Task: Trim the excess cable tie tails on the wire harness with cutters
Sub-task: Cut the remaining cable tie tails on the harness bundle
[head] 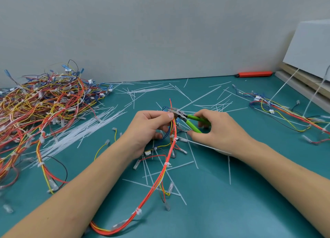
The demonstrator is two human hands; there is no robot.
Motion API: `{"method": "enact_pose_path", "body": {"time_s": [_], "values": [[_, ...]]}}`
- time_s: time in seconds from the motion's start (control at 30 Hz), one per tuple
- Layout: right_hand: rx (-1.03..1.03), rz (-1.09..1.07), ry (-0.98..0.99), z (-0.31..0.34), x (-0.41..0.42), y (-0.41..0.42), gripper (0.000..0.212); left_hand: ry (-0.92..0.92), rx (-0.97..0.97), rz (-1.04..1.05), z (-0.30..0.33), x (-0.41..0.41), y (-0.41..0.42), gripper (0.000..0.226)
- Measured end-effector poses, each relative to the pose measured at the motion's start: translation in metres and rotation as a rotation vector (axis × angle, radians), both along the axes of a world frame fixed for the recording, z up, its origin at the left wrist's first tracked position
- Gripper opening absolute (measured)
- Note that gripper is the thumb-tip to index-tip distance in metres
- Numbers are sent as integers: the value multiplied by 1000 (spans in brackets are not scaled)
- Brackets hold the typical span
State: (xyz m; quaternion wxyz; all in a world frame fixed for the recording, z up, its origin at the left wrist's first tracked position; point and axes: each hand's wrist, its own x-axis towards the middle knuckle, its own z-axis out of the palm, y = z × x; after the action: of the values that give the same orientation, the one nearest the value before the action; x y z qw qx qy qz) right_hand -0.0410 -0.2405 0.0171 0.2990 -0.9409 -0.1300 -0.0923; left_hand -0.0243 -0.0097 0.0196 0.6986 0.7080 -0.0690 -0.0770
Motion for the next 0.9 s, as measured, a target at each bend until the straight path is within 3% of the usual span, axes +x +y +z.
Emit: {"method": "enact_pose_path", "body": {"time_s": [0.07,0.27,0.43,0.57,0.7,0.9], "values": [[-18,-24,1,0,0,0,31,-2,-2,0,-1,1,0,16],[37,5,35,0,-2,3,30,2,-7,5,-2,1,1,15],[36,66,34,0,-1,2,46,-2,3,1,-1,1,1,17],[52,50,21,0,3,-5,22,-8,1,-9,-2,1,1,16],[54,84,-16,-3,5,-8,12,-21,-4,-26,0,1,1,15],[78,88,43,-4,5,-5,48,-9,6,-10,-1,-1,-1,14]]}}
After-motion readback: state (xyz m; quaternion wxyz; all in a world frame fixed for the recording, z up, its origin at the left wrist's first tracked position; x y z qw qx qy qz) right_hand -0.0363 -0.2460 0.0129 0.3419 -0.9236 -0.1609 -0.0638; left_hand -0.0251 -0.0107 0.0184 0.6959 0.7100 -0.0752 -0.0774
